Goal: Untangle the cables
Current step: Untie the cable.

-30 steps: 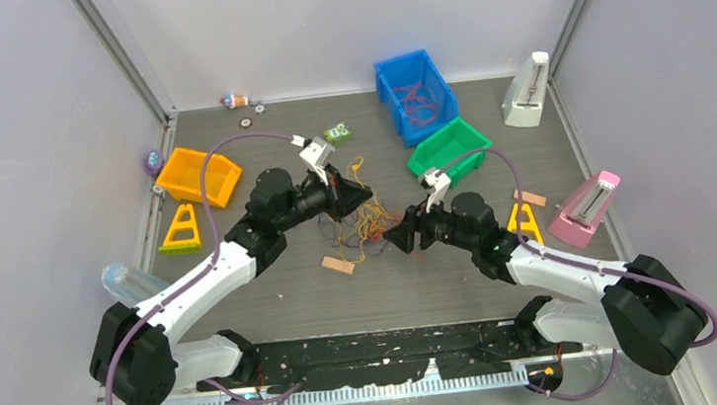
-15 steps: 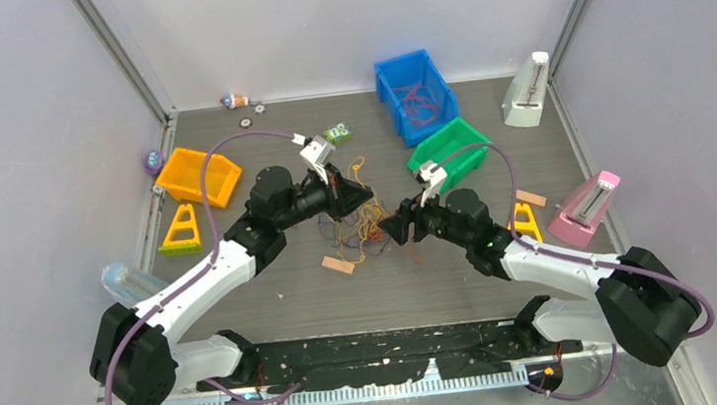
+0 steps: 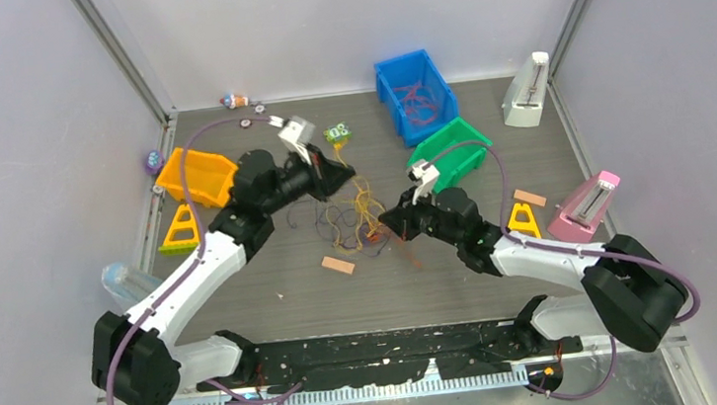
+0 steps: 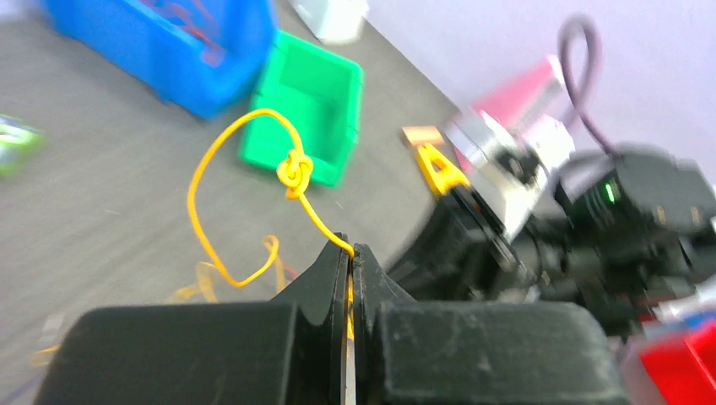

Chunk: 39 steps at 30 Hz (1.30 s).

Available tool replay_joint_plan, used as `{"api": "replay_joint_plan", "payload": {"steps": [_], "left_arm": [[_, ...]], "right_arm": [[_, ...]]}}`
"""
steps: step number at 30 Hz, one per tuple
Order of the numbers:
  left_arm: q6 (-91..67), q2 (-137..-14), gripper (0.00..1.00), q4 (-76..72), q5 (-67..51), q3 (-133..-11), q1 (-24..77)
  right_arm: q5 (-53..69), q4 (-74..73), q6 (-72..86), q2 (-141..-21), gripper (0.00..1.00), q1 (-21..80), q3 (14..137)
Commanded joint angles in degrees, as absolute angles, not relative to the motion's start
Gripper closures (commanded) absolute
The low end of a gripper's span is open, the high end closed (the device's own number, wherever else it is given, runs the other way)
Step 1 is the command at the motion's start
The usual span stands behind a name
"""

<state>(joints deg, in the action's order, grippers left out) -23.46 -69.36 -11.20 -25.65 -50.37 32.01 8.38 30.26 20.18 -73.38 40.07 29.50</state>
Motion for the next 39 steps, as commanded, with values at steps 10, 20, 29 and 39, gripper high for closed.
{"api": "replay_joint_plan", "payload": {"steps": [10, 20, 29, 39], "left_arm": [[-25.9, -56.9, 1.00, -3.4, -2.0, -55.0, 14.9], [-28.1, -61.4, 1.00, -5.6, -15.6, -55.5, 14.8], [-29.3, -78.4, 0.21, 6.8, -18.5, -62.0, 28.2], [-29.5, -98.6, 0.21, 7.6, -19.2, -69.0, 32.3]], "right_arm": [[-25.6, -1.8, 36.3, -59.4, 0.95, 37.7, 24.1], [-11.0, 4.5, 25.6, -57.9, 0.37, 36.6, 26.4], [-14.2, 0.5, 25.9, -57.5, 0.31, 36.2, 29.0], [-15.3, 0.4, 25.3, -48.9, 0.21, 35.0, 26.3]]}}
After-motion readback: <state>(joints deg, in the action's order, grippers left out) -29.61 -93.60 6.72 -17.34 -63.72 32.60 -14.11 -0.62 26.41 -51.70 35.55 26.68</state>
